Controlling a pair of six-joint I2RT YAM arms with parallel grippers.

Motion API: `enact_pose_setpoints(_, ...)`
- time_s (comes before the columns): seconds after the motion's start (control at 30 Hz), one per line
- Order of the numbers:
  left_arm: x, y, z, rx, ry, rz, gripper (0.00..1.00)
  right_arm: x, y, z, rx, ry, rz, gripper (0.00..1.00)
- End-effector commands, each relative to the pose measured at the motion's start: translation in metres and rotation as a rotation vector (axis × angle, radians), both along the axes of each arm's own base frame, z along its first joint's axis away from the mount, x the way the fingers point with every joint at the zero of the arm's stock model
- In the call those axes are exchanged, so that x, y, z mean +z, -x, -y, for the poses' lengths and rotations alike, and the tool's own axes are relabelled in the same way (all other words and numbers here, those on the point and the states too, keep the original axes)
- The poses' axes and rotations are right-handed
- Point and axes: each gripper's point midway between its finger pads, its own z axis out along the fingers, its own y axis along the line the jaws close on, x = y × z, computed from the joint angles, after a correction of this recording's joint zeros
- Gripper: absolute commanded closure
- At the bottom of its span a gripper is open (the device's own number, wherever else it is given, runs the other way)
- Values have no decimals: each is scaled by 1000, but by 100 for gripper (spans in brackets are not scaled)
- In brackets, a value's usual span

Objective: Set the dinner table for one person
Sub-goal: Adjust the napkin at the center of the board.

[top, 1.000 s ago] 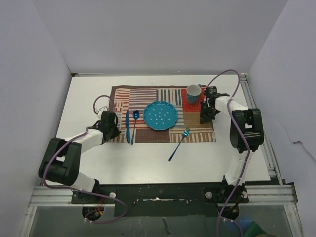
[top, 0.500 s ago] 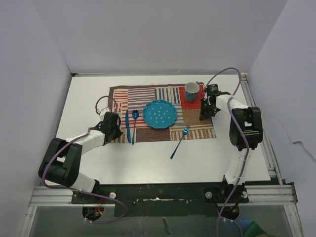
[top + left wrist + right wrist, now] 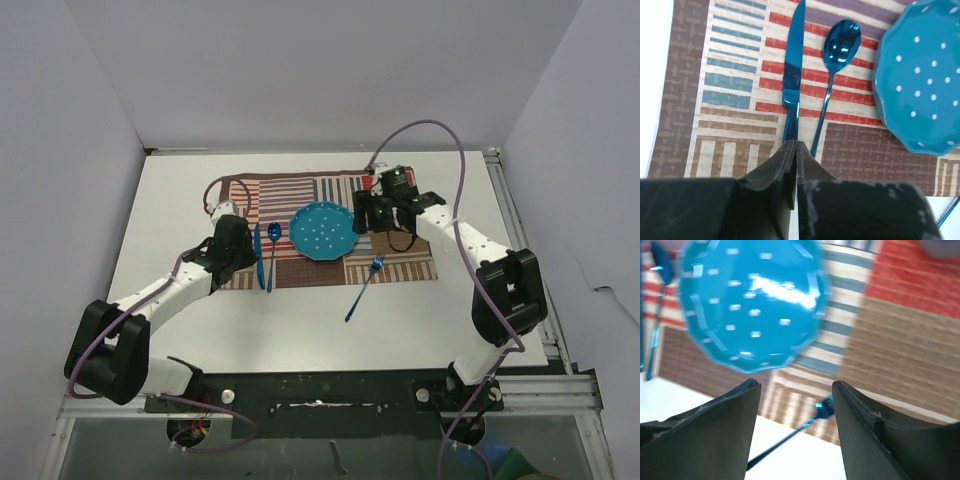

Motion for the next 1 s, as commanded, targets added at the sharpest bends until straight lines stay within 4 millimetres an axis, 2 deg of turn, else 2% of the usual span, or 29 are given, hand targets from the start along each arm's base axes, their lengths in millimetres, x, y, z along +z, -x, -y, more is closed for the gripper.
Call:
enact_pose_setpoints(0.0,37,-11,-5,25,-34,94,96,28,23,-60,117,-31,39,39)
enact_pose_setpoints(0.13,35,-7,-25,93,-114,82,94,24,40,-118,242,-18,6,38)
enact_pose_setpoints(0.17,35,-6,-31,117,-130,77,94,15,40,-130,262,-1,-16,38)
enact_pose_setpoints(0.33,48,0,-61,234,-197,109,92,4,34,-175,355,-12,-42,37)
enact_pose_setpoints(0.47,59,5,-86,315,-201,149,91,0,30,-201,424,-66,-80,35)
enact_pose_setpoints(0.6,67,13,-109,386,-210,182,91,-1,38,-227,528,-148,-123,34)
enact_pose_setpoints(0.77,58,14,-110,388,-208,161,91,2,63,-253,669,-268,-197,30)
enact_pose_setpoints(0.87,51,15,-110,384,-211,139,91,-1,76,-263,733,-298,-245,30)
enact_pose_setpoints(0.93,48,15,-110,386,-213,135,91,-11,88,-267,762,-294,-288,28)
enact_pose_setpoints(0.97,46,15,-111,391,-214,136,91,-8,90,-272,780,-298,-287,28)
